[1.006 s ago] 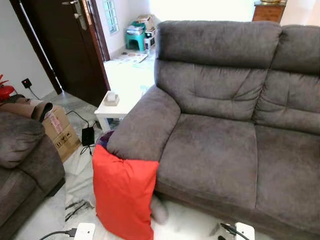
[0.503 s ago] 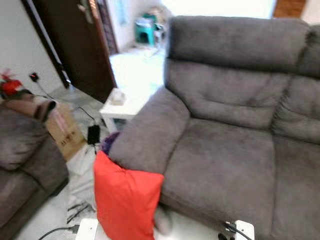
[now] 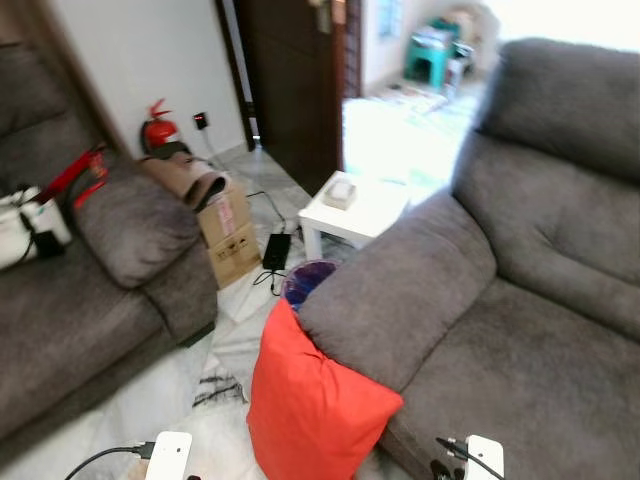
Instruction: Move the pillow to the sofa from floor
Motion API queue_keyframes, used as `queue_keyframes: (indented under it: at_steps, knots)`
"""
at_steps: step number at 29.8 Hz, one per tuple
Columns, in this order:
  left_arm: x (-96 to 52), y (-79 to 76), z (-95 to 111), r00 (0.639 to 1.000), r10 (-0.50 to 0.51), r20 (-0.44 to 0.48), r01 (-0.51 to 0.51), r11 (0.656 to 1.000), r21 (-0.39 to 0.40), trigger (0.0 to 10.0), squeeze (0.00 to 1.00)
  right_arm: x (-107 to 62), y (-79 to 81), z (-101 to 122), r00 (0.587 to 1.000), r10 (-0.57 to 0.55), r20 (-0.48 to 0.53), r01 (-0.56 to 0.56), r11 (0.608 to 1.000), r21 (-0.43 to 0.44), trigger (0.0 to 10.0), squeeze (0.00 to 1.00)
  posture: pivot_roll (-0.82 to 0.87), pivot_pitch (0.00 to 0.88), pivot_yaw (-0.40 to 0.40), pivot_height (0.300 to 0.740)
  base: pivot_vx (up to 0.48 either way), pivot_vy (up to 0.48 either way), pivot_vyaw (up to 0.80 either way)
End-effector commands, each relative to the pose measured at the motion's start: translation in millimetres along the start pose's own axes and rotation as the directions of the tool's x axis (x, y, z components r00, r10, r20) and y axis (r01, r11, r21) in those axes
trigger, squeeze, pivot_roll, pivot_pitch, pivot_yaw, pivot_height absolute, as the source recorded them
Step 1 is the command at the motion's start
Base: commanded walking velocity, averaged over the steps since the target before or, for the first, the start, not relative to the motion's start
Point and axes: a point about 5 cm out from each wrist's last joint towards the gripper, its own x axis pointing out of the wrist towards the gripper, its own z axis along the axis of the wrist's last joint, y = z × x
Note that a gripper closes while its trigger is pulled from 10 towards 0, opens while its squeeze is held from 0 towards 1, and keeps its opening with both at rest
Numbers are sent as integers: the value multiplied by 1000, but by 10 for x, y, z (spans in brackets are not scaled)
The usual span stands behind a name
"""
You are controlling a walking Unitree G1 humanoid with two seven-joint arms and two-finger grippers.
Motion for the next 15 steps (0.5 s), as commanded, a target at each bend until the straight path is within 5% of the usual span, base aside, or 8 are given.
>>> queue_keyframes:
  at_steps: [1,3,15]
  knots:
    - [-12,61,-55,1000,17,-18,-16,1000,10,10000,0,-14,55,-104,999,18,-29,-17,1000,14,10000,0,87,72,70,740,0,0,0]
    - [-5,51,-19,1000,14,-4,-14,1000,16,10000,0,-11,66,-90,999,30,-21,-29,999,12,10000,0,87,72,70,740,0,0,0]
    - [-4,49,-11,1000,16,0,-16,1000,13,10000,0,-8,92,-90,999,40,-20,-40,999,6,10000,0,88,79,72,740,0,0,800]
